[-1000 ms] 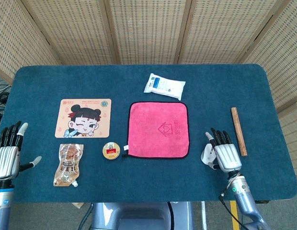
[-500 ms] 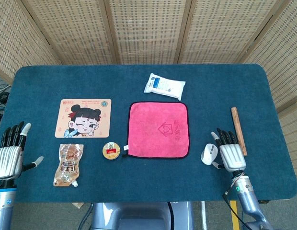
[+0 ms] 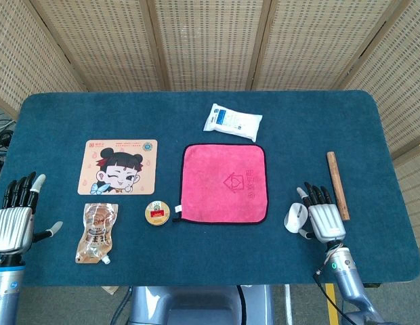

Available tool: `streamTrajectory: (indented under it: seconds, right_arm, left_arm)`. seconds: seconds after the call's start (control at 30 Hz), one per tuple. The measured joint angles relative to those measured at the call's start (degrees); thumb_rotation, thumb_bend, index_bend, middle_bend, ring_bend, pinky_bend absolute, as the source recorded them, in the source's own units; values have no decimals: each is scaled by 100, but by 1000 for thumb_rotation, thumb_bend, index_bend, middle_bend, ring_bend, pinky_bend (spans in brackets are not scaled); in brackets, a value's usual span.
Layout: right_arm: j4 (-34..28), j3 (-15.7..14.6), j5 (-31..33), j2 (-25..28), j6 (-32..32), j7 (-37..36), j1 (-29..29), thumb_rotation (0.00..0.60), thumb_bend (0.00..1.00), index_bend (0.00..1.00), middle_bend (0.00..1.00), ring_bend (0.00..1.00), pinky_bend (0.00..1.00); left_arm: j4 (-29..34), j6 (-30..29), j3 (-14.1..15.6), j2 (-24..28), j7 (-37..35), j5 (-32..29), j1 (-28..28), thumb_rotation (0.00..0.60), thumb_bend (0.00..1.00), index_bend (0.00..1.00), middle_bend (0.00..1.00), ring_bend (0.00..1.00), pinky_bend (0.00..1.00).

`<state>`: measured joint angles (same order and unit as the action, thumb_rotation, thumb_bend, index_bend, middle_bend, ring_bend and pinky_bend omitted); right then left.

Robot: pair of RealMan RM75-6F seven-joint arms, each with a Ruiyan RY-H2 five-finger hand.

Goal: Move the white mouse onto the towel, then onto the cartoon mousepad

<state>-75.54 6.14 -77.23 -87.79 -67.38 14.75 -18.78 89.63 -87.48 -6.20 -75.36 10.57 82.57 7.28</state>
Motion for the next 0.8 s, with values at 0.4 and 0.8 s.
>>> streamTrajectory:
  seconds: [0.4,0.8]
  right_arm:
    - [-28,13,66,-49,58,71,-93,600,53,0,0,0,0]
    - [3,32,160,-178,152,177,-201,600,53,0,0,0,0]
  left_arm:
    - [29,-18,17,20,-23,34,-7,600,0,0,0,0,0]
    - [31,-16,19,39,-88,47,-7,600,0,0,0,0,0]
